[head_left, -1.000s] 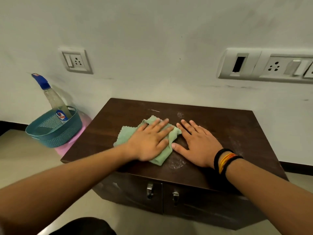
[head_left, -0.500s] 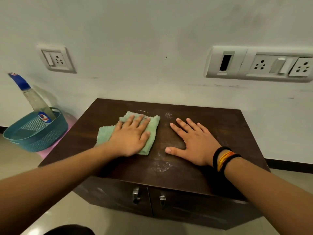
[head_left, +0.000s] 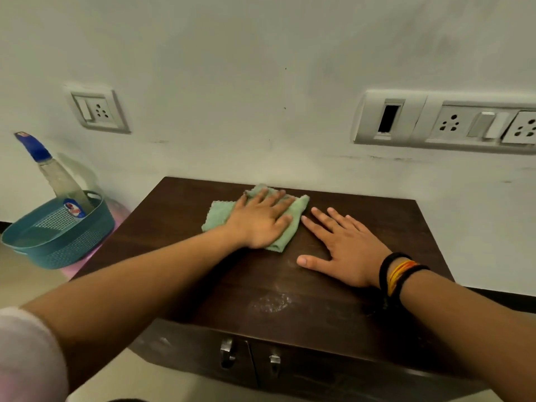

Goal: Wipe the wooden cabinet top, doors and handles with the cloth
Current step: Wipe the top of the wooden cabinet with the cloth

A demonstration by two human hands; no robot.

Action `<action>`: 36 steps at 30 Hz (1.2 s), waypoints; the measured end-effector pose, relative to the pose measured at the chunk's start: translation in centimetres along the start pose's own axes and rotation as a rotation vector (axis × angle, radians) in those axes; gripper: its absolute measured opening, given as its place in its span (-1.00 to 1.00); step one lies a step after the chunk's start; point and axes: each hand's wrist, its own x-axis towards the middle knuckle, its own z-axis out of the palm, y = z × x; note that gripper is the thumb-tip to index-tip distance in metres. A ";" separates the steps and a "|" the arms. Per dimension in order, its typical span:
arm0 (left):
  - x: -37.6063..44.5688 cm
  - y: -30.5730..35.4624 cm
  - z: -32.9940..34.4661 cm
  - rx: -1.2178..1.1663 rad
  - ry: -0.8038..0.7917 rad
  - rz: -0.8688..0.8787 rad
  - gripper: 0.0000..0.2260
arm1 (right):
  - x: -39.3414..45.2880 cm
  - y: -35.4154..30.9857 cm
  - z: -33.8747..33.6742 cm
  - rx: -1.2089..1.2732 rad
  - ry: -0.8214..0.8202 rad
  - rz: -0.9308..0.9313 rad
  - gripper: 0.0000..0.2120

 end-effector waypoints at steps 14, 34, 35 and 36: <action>0.8 -2.6 -0.1 -0.031 0.079 -0.222 -0.50 | 0.0 0.1 0.3 0.007 0.023 -0.015 -0.06; 0.2 -0.7 0.0 -0.041 0.019 -0.206 -0.52 | -0.5 0.1 0.4 0.009 0.036 0.026 0.02; -1.4 -0.1 0.6 -0.024 0.043 -0.206 -0.51 | -0.5 0.2 0.4 0.012 0.041 0.026 0.01; -2.9 1.5 1.0 -0.013 0.058 -0.169 -0.51 | -0.6 0.4 0.5 0.015 0.045 0.029 0.01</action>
